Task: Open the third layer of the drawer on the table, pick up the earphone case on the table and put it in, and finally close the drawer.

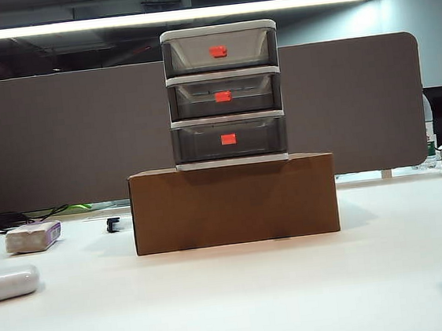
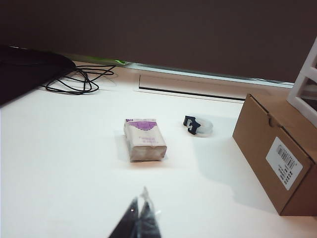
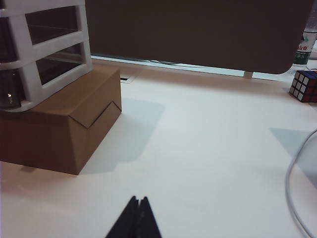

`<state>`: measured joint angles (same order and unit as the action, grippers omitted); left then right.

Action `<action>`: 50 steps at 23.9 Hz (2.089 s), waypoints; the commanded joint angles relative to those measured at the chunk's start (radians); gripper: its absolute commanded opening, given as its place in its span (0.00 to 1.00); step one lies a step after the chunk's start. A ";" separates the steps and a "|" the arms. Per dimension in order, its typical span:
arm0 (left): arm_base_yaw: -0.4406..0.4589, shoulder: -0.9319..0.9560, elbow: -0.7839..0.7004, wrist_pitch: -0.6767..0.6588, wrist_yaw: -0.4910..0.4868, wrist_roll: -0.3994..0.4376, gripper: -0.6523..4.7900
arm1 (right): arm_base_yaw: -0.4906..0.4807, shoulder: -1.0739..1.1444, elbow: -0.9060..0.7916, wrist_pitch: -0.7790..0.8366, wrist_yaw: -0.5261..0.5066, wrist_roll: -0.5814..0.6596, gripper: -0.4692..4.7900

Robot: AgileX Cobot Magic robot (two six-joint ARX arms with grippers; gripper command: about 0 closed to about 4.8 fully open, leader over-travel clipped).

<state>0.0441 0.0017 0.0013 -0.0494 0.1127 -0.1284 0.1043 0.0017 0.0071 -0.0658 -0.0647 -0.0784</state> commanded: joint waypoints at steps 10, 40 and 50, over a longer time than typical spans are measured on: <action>-0.007 0.001 0.006 0.003 0.172 -0.202 0.11 | 0.000 -0.002 -0.006 0.015 -0.037 0.041 0.08; -0.758 0.896 0.145 0.766 -0.171 -0.253 0.28 | 0.018 0.181 0.155 0.048 -0.401 0.288 0.08; -0.982 1.432 0.377 1.009 -0.219 -0.084 0.28 | 0.068 0.490 0.330 0.057 -0.483 0.121 0.08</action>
<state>-0.9310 1.4380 0.3714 0.9390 -0.1051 -0.2199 0.1596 0.4763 0.3283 -0.0238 -0.5095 0.1051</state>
